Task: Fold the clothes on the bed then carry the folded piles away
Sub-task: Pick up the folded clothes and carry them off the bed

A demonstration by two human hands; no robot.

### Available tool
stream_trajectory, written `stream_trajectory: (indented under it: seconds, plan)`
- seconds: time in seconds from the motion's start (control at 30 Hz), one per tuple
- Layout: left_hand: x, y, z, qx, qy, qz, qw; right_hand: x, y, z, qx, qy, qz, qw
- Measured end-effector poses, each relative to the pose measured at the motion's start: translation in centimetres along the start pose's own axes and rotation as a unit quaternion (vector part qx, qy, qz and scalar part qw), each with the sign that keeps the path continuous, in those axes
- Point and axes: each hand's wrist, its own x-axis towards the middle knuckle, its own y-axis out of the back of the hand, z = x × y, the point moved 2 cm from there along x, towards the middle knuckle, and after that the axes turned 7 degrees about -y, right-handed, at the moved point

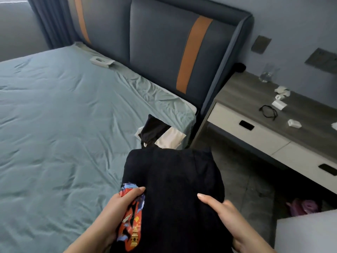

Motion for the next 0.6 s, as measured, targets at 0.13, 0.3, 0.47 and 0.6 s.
stream_trajectory:
  seconds: [0.13, 0.3, 0.47, 0.6]
  plan:
    - [3.4, 0.0, 2.6, -0.026, -0.015, 0.017, 0.999, 4.2, -0.6, -4.4, -0.027, 0.011, 0.003, 1.0]
    - [7.3, 0.6, 3.9, -0.04, -0.006, 0.08, 0.996, 10.5, -0.9, -8.8, -0.074, 0.016, -0.022, 0.997]
    - [10.9, 0.1, 4.5, -0.072, -0.019, 0.197, 0.978, 18.3, -1.7, -13.4, -0.126, 0.006, -0.1, 0.987]
    - [12.5, -1.7, 4.1, -0.121, -0.006, 0.284, 0.951, 24.9, -2.2, -17.4, -0.199, 0.005, -0.181, 0.963]
